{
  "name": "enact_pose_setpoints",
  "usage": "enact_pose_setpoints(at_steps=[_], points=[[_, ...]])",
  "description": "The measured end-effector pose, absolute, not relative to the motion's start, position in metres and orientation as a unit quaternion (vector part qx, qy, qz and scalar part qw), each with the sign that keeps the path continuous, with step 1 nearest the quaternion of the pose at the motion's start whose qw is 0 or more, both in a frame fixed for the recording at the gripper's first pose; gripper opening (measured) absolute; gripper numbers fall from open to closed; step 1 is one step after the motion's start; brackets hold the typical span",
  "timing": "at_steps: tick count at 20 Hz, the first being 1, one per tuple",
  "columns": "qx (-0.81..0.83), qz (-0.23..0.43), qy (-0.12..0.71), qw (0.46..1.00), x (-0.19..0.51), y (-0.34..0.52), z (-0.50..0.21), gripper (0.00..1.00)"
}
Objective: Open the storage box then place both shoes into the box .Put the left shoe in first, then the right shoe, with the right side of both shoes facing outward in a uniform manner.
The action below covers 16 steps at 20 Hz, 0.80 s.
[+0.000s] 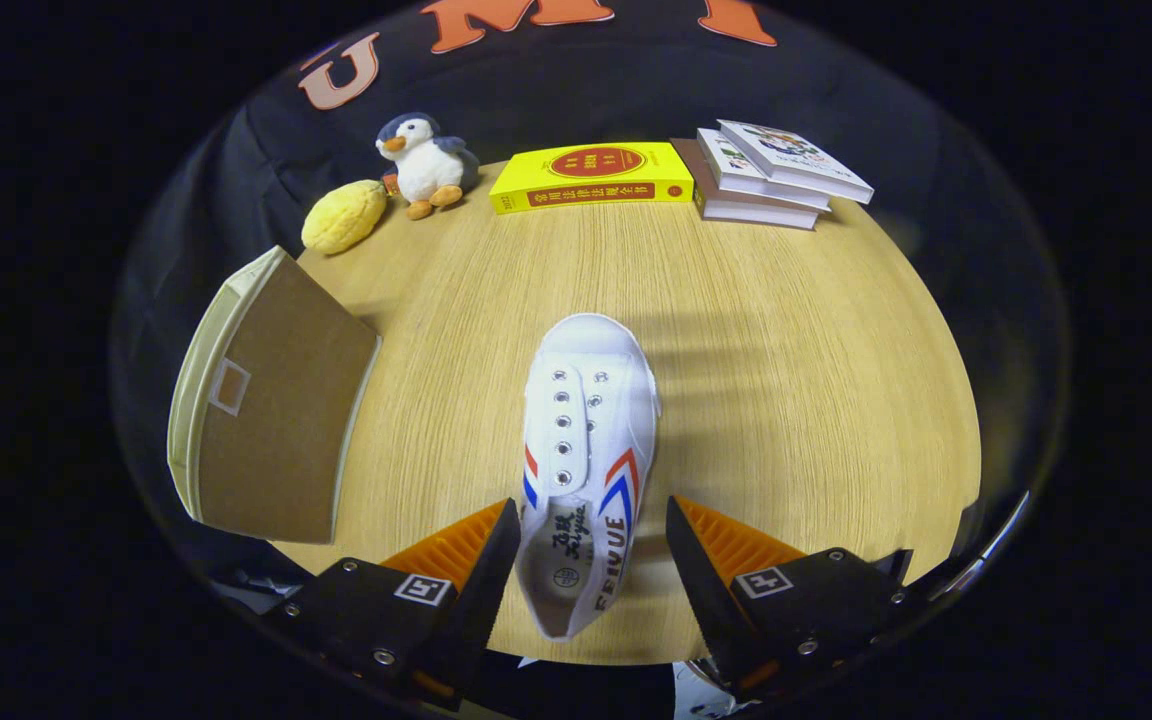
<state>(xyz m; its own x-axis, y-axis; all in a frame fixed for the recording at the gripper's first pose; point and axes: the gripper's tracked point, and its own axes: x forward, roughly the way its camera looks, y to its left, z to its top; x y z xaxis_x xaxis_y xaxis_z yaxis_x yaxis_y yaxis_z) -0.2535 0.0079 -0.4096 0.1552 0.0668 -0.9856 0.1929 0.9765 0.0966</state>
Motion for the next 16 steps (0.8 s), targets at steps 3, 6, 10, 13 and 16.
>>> enact_pose_setpoints(at_steps=[3,6,10,13,16], points=[[0.123,-0.046,0.651,0.747,-0.257,0.008,-0.419,0.88],[0.102,-0.056,0.659,0.743,-0.261,-0.006,-0.434,0.83],[0.121,-0.055,0.671,0.729,-0.265,0.0,-0.446,0.78],[0.144,-0.049,0.666,0.73,-0.261,0.008,-0.449,0.68],[0.176,-0.052,0.661,0.728,-0.259,0.017,-0.449,0.51]])
